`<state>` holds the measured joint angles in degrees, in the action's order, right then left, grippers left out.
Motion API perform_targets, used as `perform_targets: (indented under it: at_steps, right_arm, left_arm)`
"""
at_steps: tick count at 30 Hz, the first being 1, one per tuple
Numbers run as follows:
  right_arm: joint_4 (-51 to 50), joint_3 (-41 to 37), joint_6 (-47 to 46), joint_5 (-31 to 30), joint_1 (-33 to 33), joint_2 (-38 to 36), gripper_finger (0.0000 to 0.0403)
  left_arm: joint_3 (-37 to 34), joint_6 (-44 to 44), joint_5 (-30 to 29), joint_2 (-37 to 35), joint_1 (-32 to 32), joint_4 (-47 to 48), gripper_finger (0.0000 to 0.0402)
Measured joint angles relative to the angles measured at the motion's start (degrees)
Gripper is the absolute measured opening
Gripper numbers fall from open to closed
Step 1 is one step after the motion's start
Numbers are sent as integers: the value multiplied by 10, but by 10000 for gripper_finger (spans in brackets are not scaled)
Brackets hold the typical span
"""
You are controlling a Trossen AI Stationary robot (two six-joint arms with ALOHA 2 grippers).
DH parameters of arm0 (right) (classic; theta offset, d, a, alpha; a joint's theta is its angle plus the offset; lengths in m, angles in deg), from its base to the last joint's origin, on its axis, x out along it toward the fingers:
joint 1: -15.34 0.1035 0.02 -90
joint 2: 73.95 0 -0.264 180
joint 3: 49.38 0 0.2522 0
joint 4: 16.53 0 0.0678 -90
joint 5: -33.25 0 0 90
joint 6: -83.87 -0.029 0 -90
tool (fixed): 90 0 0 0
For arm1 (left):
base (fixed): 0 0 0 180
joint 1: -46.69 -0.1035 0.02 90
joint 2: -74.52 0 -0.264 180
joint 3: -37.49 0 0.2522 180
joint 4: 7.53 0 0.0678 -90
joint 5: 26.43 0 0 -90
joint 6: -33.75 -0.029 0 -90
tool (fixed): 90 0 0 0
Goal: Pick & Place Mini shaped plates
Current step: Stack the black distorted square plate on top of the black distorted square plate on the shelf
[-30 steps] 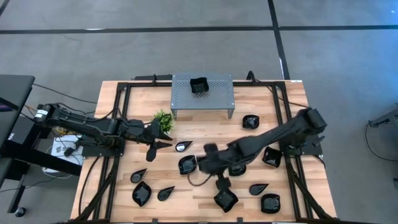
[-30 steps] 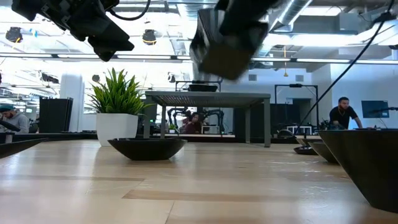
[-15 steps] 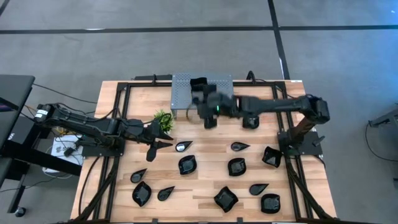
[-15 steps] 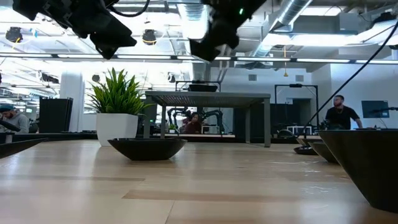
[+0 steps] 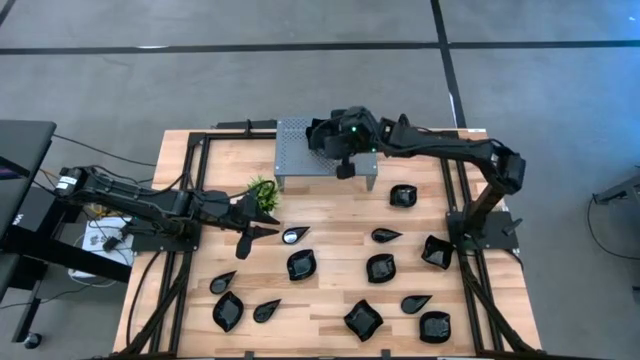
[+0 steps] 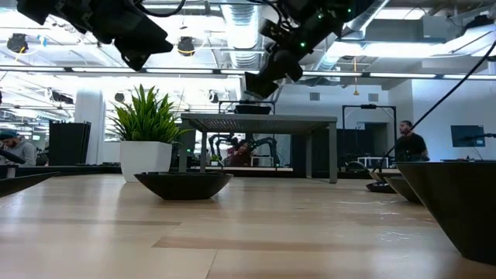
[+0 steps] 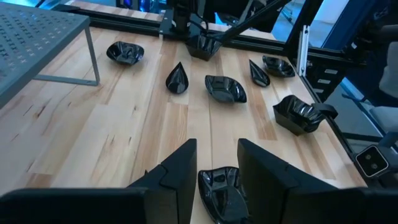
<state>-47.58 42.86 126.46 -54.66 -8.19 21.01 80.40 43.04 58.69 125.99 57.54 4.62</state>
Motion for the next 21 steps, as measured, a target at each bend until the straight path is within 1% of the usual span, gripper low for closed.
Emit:
perform_targets:
  at_steps: [5, 7, 12, 15, 19, 21]
  right_arm:
    - [8, 0, 0, 74, -29, 0, 2]
    - [8, 0, 0, 89, -36, 1, 2]
    - [27, -1, 1, 86, -40, 35, 2]
    - [35, -1, 19, 77, -40, 47, 2]
    - [43, -1, 20, 55, -35, 48, 2]
    - [41, 0, 19, 54, -32, 47, 2]
  left_arm:
    - [0, 0, 0, 0, 0, -8, 118]
    - [0, 0, 0, 0, 0, -14, 118]
    - [0, 0, 0, 0, 0, -15, 118]
    - [0, 0, 0, 0, 0, -21, 118]
    - [0, 0, 0, 0, 0, -25, 118]
    - [0, 0, 0, 0, -1, -26, 118]
